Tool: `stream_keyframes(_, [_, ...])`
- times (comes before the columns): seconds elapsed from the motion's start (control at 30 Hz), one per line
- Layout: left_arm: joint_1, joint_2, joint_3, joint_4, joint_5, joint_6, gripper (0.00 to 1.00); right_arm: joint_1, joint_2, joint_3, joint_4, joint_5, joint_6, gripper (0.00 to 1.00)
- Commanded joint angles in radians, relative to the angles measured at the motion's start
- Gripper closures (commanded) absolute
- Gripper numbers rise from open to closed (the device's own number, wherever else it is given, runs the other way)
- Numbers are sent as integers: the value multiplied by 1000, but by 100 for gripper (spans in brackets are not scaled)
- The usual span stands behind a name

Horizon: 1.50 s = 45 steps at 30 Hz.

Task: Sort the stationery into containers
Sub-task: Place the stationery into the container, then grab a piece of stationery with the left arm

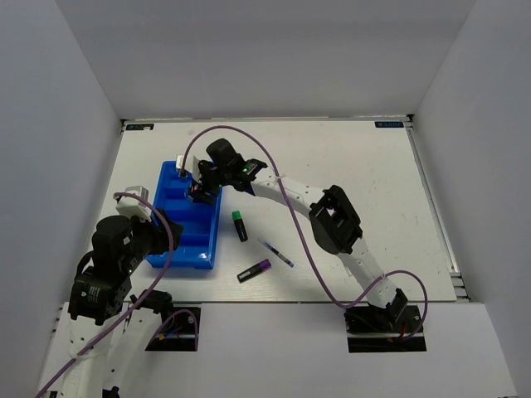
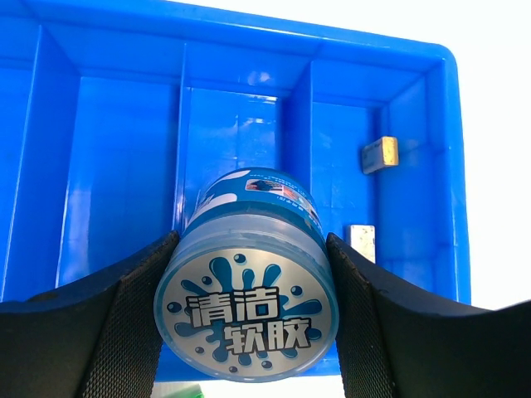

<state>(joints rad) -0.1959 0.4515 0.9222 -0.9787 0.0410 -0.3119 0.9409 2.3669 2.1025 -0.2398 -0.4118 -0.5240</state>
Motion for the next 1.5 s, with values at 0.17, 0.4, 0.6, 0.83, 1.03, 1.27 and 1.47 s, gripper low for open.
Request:
stream_keyframes(0.17, [-2,13,-13,12,5,2,32,6,-31,13,16,-18,-27,16])
stream_keyframes(0.4, [-2,19,-2,15,8,-12,30,7,-70,33,27,-2,-1,18])
stream_keyframes(0.6, [-4,32,4,40,68,-52,56,3,-149,74,27,119,128,100])
stream_keyframes(0.83, [-2,216,-22,154,295,-191,98,-24,-370,-127,-91,729,263,88])
stream_keyframes(1.03, [-193,492,-14,232,165,-274,93,-181,-583,-440,-381,578,380,100])
stream_keyframes(1.27, [-433,858,132,190,-198,-365,39,-370,-697,-638,-632,348,512,42])
stream_keyframes(1.47, [-499,1068,196,209,-341,-386,35,-409,-971,-967,-386,338,581,99])
